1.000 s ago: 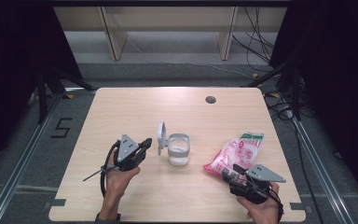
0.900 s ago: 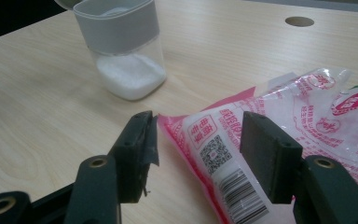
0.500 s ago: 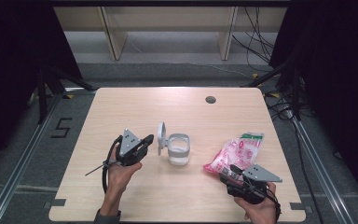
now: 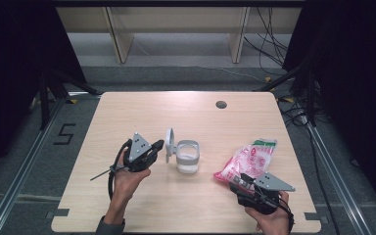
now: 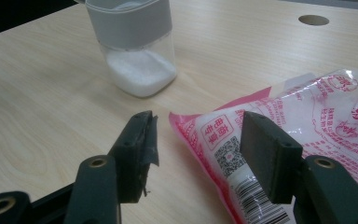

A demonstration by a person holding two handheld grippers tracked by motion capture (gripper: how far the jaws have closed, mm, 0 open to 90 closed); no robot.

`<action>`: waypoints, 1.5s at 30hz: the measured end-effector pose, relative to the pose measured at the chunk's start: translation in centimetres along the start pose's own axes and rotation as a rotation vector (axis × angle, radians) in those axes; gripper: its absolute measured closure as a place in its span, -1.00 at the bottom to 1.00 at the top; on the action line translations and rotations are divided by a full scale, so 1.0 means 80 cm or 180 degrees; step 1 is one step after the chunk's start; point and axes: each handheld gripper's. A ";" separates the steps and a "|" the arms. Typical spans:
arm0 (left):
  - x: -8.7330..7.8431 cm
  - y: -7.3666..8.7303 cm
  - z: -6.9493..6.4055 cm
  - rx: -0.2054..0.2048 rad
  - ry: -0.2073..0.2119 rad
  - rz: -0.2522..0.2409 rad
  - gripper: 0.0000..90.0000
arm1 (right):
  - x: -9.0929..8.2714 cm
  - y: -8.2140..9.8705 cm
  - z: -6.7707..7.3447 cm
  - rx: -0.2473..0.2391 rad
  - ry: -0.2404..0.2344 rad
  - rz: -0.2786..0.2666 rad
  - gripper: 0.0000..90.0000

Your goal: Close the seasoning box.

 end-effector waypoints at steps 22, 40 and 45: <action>0.002 -0.008 -0.010 0.0126 0.0070 -0.0113 0.98 | 0.001 -0.001 -0.002 -0.0069 0.0035 -0.0020 0.01; 0.005 -0.015 -0.030 0.0183 0.0232 -0.0116 0.94 | 0.002 0.000 -0.001 -0.0008 0.0009 -0.0020 0.01; -0.003 -0.010 -0.029 0.0063 0.0326 -0.0182 0.79 | 0.001 -0.001 -0.001 -0.0002 0.0022 -0.0001 0.01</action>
Point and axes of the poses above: each handheld gripper's, and its own axes: x roughly forward along the jaws, y roughly out of its underside, z roughly to its left, and after that the axes turned 8 degrees about -y, right-handed
